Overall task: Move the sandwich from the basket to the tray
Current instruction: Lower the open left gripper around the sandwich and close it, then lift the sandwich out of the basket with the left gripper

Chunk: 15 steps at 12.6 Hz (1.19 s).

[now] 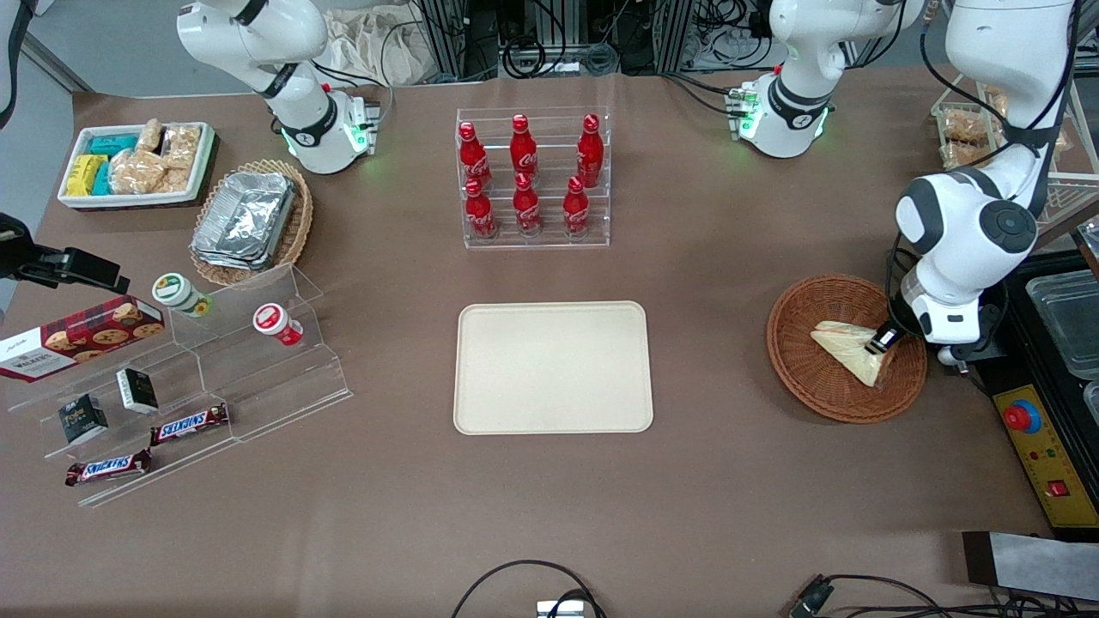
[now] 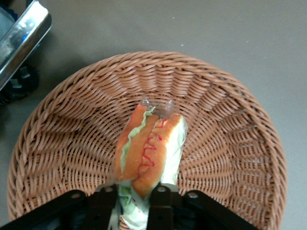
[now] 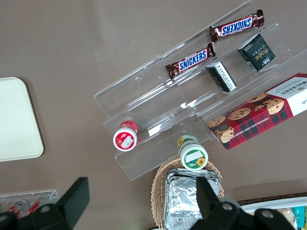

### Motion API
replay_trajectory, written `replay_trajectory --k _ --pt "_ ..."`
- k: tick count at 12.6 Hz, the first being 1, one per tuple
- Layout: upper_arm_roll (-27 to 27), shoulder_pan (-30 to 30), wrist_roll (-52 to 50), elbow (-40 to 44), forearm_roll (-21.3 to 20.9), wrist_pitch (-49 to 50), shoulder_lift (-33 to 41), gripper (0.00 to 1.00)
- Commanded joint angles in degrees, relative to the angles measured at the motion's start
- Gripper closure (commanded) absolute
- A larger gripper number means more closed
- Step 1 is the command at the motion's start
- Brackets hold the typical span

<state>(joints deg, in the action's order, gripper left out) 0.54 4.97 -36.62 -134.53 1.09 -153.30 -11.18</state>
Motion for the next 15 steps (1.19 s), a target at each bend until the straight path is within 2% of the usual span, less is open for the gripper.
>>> replay_trajectory --k 1,3,6,9,10,15 --pt "-0.2 -0.2 0.8 1.5 -0.9 4.1 3.3 0.94" --pt "-0.8 -0.2 5.8 4.4 -1.2 12.6 6.2 0.94" --pt "-2.6 -0.3 15.5 6.9 -1.7 19.1 9.8 0.93" --pt "-5.7 -0.3 22.1 6.9 -7.0 22.5 13.2 0.92" --pt "-6.6 -0.3 24.6 6.9 -7.5 23.6 14.3 0.92" --pt "-14.8 -0.3 30.6 15.9 -7.0 38.0 15.3 0.91"
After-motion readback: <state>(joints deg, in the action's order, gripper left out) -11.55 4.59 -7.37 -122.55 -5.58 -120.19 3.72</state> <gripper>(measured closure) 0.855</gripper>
